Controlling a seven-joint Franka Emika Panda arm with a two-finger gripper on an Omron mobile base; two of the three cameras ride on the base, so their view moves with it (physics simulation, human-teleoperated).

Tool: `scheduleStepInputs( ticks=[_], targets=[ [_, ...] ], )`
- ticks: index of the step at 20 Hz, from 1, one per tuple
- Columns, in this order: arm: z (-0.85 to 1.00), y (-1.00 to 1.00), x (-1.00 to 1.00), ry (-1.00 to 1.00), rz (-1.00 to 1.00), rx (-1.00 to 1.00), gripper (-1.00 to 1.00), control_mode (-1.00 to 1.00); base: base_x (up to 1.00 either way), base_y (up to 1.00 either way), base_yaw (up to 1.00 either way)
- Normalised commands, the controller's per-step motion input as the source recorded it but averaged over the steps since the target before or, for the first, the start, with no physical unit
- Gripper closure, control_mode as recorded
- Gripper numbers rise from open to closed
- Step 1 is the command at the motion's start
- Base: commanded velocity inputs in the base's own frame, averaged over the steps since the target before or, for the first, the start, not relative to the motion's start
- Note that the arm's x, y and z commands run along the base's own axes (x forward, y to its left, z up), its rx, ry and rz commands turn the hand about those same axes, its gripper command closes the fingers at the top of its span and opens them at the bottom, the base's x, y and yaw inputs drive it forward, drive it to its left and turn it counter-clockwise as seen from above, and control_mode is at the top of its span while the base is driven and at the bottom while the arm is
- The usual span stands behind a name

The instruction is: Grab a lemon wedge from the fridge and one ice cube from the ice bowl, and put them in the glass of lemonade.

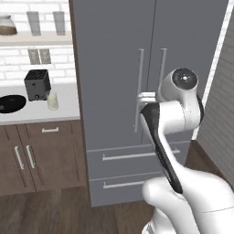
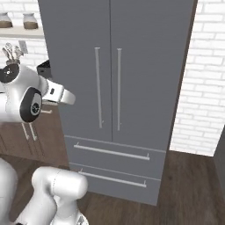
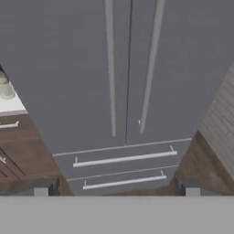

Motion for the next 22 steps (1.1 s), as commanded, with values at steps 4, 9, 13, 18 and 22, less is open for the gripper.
scheduleStepInputs(
  ticks=[4,9,13,18,22],
  targets=[
    [-0.08,-0.51,0.82,0.0,0.13,0.0,-1.0,-1.0,0.0,0.0,0.0],
    [-0.5,-0.26,0.77,0.0,0.15,-0.01,-1.0,-1.0,0.0,0.0,0.0],
    [-0.1,0.0,0.96,0.0,0.02,-0.01,-1.0,-1.0,0.0,0.0,0.0],
    [-0.17,0.0,0.77,0.0,0.0,-0.02,-1.0,-1.0,0.0,0.0,0.0],
    [-0.23,0.0,0.67,0.0,0.0,-0.02,-1.0,-1.0,0.0,0.0,0.0]
  ],
)
